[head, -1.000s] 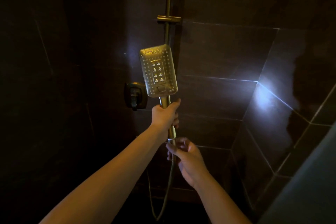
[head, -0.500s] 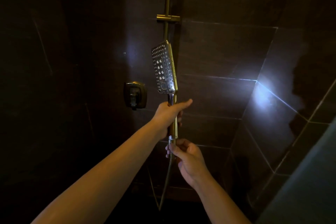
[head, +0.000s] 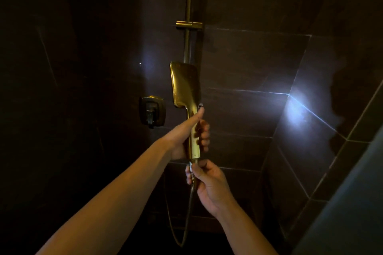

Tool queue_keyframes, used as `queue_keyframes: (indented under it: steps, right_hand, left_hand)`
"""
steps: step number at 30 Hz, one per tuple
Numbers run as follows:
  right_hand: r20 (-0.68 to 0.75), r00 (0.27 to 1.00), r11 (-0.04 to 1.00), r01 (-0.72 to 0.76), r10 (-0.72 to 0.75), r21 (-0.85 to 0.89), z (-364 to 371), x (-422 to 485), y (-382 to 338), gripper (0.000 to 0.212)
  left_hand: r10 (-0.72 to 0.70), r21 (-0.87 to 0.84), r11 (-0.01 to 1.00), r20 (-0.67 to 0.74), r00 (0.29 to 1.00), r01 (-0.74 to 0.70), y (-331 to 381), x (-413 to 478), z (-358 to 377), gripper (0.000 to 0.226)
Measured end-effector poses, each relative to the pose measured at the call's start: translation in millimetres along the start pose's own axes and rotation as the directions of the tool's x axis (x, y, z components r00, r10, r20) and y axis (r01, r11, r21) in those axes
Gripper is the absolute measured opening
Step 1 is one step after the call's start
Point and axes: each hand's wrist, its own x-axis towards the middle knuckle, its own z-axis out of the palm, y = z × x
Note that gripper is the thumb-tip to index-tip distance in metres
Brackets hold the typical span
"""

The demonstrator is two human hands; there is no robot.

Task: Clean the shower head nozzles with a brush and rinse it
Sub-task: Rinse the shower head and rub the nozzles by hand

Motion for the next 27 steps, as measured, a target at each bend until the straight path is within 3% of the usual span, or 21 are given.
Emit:
queue_keyframes:
  steps: [2,4,6,8,9,10,12,13,14,16,18,20,22,24,26,27]
  right_hand:
    - [-0.063,0.998,0.999,0.03,-0.028,0.025,1.4,1.2,1.9,0.012]
    - [-0.111,0.992,0.997,0.069,-0.066,0.02,3.4,2.8,2.7,0.013]
    - [-0.127,0.99,0.998,0.055,-0.054,0.004,6.2,3.5,3.4,0.017]
    - [-0.119,0.992,0.999,0.034,-0.036,-0.019,7.8,3.3,4.6,0.015]
    - [-0.103,0.994,0.999,0.023,-0.026,-0.028,7.0,2.9,4.2,0.011]
    - [-0.074,0.997,1.0,0.004,-0.005,-0.023,5.3,2.5,4.1,0.006]
    - [-0.004,0.999,0.999,-0.037,0.037,0.003,2.1,-0.1,1.8,0.006]
    - [0.013,0.999,0.999,-0.05,0.049,0.01,1.6,-0.4,0.7,0.008]
    - [0.015,0.999,0.999,-0.046,0.045,0.012,1.5,0.6,0.5,0.009]
    - [-0.014,1.0,1.0,-0.006,0.006,-0.005,4.4,3.6,0.9,0.005]
    - [-0.048,0.998,0.999,0.034,-0.034,-0.004,8.3,7.1,2.4,0.005]
    - [-0.058,0.998,0.999,0.032,-0.031,0.008,9.8,9.5,4.1,0.009]
    - [-0.053,0.999,1.0,0.002,-0.002,0.007,9.2,9.1,4.4,0.009]
    - [-0.038,0.999,1.0,-0.008,0.008,0.007,5.5,8.9,2.7,0.002]
    - [0.018,1.0,1.0,-0.018,0.018,0.019,3.5,8.0,0.6,0.005]
    - [0.052,0.998,0.999,-0.022,0.02,0.033,3.5,7.0,-0.6,0.008]
  left_hand:
    - [0.115,0.176,0.982,-0.308,0.944,-0.063,-8.9,4.1,6.2,0.048]
    - [0.294,0.267,0.949,-0.55,0.781,-0.169,-23.3,10.3,17.2,0.037]
    - [0.387,0.352,0.914,-0.607,0.694,-0.202,-34.7,13.9,25.9,0.034]
    - [0.414,0.367,0.904,-0.628,0.658,-0.219,-35.5,13.0,25.0,0.03]
    - [0.377,0.305,0.924,-0.624,0.684,-0.231,-31.3,10.5,20.5,0.028]
    - [0.308,0.209,0.951,-0.574,0.759,-0.228,-26.1,6.5,15.1,0.025]
    - [0.152,-0.013,0.986,-0.33,0.932,-0.165,-16.0,-0.8,4.9,0.025]
    - [0.103,-0.07,0.99,-0.229,0.968,-0.122,-11.9,-3.3,0.6,0.028]
    - [0.08,-0.077,0.992,-0.205,0.976,-0.097,-9.7,-3.9,-1.5,0.028]
    - [0.08,0.02,0.997,-0.368,0.927,-0.078,-11.0,1.9,0.7,0.024]
    - [0.195,0.173,0.978,-0.597,0.778,-0.112,-18.4,8.0,9.1,0.023]
    - [0.315,0.29,0.944,-0.66,0.682,-0.155,-27.6,13.9,15.0,0.025]
    - [0.323,0.298,0.94,-0.626,0.709,-0.165,-26.8,12.5,18.0,0.028]
    - [0.221,0.191,0.972,-0.534,0.816,-0.137,-17.3,8.4,15.9,0.033]
    - [0.065,0.042,0.998,-0.282,0.957,-0.056,-6.7,-0.3,10.9,0.039]
    - [0.022,-0.027,0.999,-0.131,0.991,-0.026,-2.5,-4.3,7.9,0.04]
